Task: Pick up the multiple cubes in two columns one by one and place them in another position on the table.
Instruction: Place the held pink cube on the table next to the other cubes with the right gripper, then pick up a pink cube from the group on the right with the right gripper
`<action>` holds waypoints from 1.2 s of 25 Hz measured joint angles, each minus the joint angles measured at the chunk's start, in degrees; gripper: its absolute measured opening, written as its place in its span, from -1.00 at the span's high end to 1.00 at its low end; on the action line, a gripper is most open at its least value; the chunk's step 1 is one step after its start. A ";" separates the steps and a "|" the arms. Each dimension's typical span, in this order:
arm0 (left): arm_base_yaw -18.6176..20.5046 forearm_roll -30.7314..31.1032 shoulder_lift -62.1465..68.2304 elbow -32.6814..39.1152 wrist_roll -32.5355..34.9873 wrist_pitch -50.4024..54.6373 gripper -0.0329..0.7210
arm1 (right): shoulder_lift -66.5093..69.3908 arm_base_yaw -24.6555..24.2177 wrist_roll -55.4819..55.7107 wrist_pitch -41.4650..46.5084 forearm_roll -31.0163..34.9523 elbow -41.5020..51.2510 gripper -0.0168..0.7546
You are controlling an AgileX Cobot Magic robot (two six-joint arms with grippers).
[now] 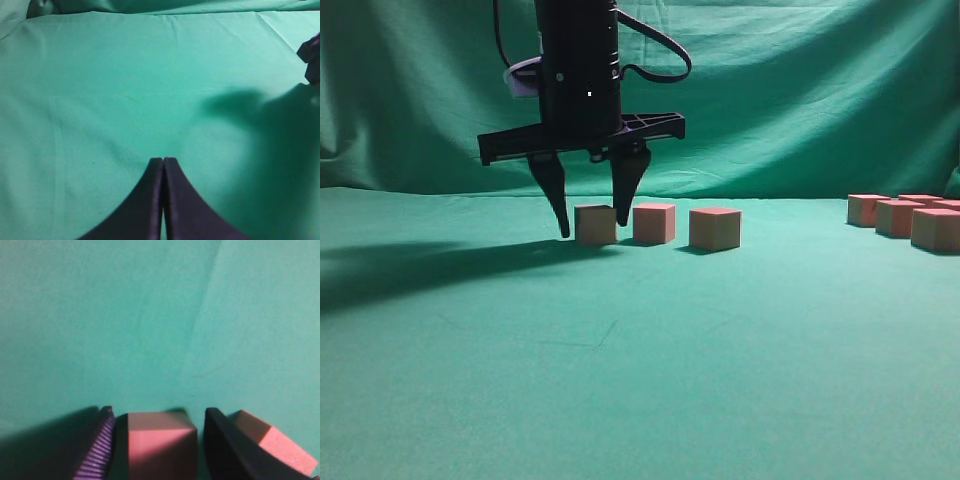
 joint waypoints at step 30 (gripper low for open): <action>0.00 0.00 0.00 0.00 0.00 0.00 0.91 | -4.88 -0.02 -7.85 4.16 -5.44 -11.41 -0.03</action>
